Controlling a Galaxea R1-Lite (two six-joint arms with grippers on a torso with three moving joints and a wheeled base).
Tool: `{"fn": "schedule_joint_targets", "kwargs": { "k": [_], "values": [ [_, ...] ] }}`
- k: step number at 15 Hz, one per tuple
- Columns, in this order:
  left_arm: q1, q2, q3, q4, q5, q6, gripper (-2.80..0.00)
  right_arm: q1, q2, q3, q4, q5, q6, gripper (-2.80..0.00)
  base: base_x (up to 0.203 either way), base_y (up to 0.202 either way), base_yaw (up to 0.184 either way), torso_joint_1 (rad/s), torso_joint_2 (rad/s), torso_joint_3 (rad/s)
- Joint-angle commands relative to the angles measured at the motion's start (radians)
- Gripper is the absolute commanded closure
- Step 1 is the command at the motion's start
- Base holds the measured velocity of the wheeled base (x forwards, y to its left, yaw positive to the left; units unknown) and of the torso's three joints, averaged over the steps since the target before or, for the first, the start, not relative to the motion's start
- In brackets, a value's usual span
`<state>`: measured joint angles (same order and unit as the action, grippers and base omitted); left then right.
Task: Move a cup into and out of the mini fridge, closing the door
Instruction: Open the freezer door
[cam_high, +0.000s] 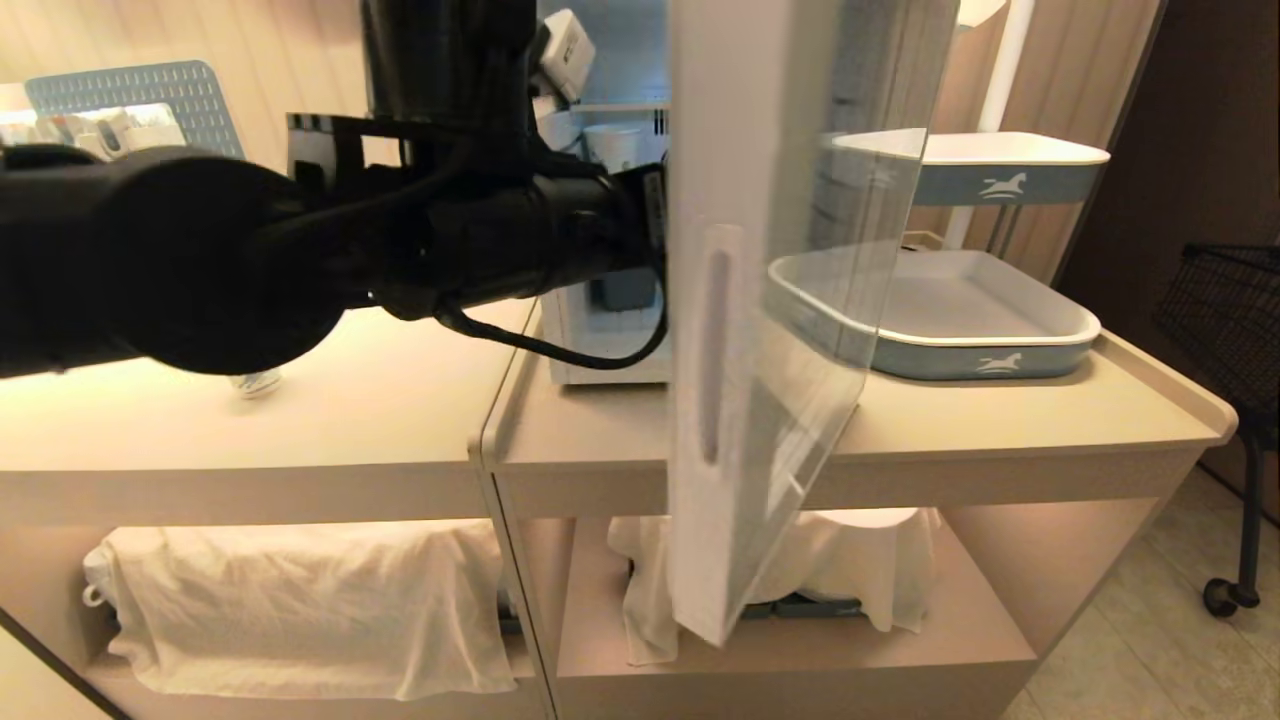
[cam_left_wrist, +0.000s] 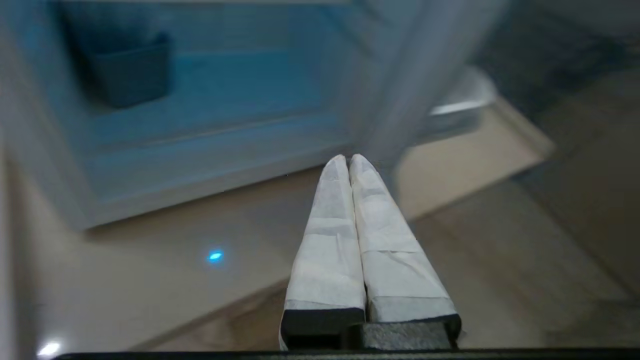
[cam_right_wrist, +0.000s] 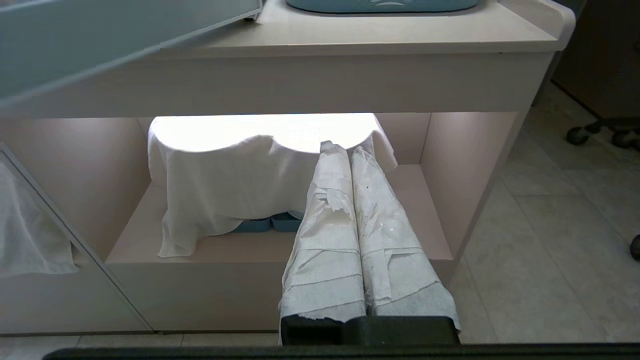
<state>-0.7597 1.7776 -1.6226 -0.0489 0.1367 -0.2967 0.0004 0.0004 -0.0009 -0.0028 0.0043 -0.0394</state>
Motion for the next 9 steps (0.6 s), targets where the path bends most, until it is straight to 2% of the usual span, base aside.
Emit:
{"fn": "schedule_joint_targets", "kwargs": {
  "k": [1, 2, 4, 7, 9],
  "values": [
    [-0.134, -0.09, 0.025, 0.003, -0.048, -0.033, 0.0, 0.001, -0.001, 0.001, 0.0, 0.0, -0.001, 0.0, 0.0, 0.0, 0.0, 0.0, 0.0, 0.0],
    [-0.153, -0.101, 0.052, 0.003, -0.062, -0.04, 0.0, 0.001, -0.002, 0.0, 0.0, 0.0, -0.001, 0.0, 0.0, 0.0, 0.0, 0.0, 0.0, 0.0],
    [-0.115, -0.106, 0.063, 0.016, -0.029, -0.016, 0.0, 0.001, 0.0, 0.001, 0.0, 0.0, -0.001, 0.0, 0.0, 0.0, 0.0, 0.0, 0.0, 0.0],
    [0.026, -0.142, 0.123, 0.062, 0.065, 0.113, 0.0, 0.001, -0.001, -0.001, 0.0, 0.0, -0.001, 0.0, 0.0, 0.0, 0.0, 0.0, 0.0, 0.0],
    [0.135, -0.213, 0.247, 0.073, 0.073, 0.202, 0.0, 0.001, -0.002, 0.0, 0.0, 0.0, -0.001, 0.0, 0.0, 0.0, 0.0, 0.0, 0.0, 0.0]
  ]
}}
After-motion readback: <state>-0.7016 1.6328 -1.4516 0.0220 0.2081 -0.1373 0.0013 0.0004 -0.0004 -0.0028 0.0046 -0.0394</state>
